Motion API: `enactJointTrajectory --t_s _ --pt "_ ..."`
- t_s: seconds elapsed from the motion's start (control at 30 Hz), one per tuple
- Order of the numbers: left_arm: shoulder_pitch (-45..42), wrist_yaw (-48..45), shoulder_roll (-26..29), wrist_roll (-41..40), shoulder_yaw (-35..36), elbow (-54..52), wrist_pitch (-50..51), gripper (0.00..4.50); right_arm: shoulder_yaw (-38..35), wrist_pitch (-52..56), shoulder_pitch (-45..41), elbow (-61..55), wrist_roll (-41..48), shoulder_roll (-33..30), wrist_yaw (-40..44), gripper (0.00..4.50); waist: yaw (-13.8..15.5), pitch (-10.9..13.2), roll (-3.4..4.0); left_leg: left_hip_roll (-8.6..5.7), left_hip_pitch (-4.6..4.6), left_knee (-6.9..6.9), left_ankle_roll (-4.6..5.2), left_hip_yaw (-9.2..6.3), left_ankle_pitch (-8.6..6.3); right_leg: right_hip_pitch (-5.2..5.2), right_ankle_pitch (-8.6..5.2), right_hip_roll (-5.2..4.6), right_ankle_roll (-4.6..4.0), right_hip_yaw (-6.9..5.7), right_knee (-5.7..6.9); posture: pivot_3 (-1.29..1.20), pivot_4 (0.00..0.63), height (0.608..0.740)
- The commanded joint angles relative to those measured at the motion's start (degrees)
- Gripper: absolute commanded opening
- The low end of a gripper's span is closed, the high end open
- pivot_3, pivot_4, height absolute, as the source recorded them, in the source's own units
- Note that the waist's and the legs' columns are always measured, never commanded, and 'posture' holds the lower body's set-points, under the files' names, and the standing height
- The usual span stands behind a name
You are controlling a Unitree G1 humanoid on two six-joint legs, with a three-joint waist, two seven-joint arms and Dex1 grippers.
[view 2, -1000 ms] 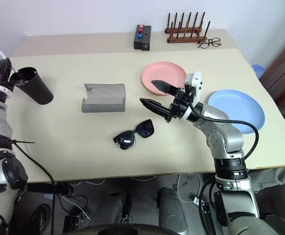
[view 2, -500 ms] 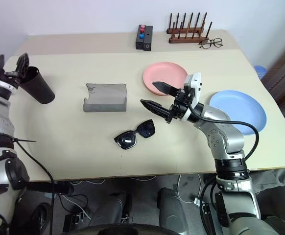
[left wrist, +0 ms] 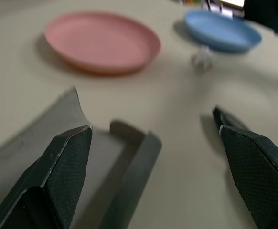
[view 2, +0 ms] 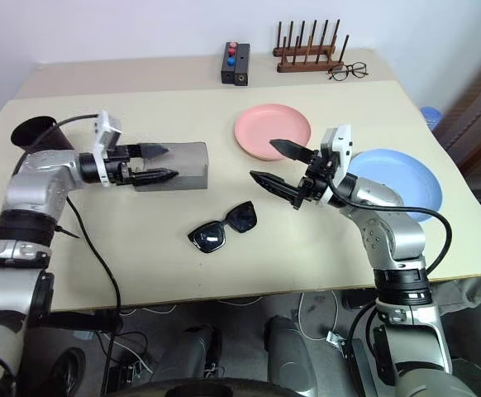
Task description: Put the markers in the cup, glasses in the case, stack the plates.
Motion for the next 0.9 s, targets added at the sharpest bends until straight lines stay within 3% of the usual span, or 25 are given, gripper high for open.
enactJointTrajectory --t_s 0.03,0.17,0.4,0.5,0.73,0.9 --pt "-3.7 -0.5 -0.4 5.8 -1.9 7.4 -8.4 4.4 -0.1 -1.3 1.6 -3.2 -1.5 -2.2 0.8 4.5 0.3 0.0 0.0 -0.01 0.0 0.01 0.02 0.01 -0.01 0.0 0.0 -0.01 0.0 0.01 -0.01 0.0 0.15 0.74" --pt "-6.3 -0.9 -2.3 8.8 -1.9 14.3 -13.7 4.4 0.5 -3.6 6.0 -2.7 -5.7 -7.0 2.8 4.5 0.8 0.0 -0.01 -0.05 -0.04 0.05 0.12 0.03 -0.07 0.03 -0.01 -0.06 0.01 -0.03 -0.07 0.0 0.15 0.74" --pt "-9.4 -1.4 -4.2 13.2 -2.1 22.1 -16.8 4.4 -1.3 -4.2 8.2 -3.5 -5.3 -7.7 1.5 4.5 0.5 0.0 -0.04 -0.04 -0.03 0.14 0.17 0.07 -0.09 0.04 -0.01 -0.05 0.02 -0.02 -0.01 0.0 0.15 0.74" --pt "-10.0 -0.6 -4.9 14.7 -2.1 24.2 -17.3 3.55 -0.6 -4.5 7.9 -3.8 -5.8 -7.1 0.8 4.5 0.5 0.0 -0.04 -0.03 -0.03 0.15 0.17 0.07 -0.09 0.04 -0.01 -0.05 0.02 -0.02 0.0 0.0 0.15 0.74" --pt "-10.2 -0.4 -5.5 15.9 -1.5 25.3 -18.5 0.07 0.3 -4.7 7.4 -3.9 -6.4 -6.3 0.1 4.5 0.6 0.0 -0.04 -0.02 -0.07 0.36 0.24 0.06 -0.13 0.09 -0.01 -0.05 0.02 -0.03 0.04 0.0 0.15 0.74" --pt "-10.4 -1.9 -5.3 15.4 -0.7 25.4 -17.5 0.02 0.9 -5.5 6.7 -2.8 -7.0 -6.0 0.1 4.5 0.6 0.0 -0.04 -0.02 -0.16 0.64 0.36 0.04 -0.2 0.13 -0.01 -0.05 0.04 -0.07 0.07 0.0 0.15 0.74"
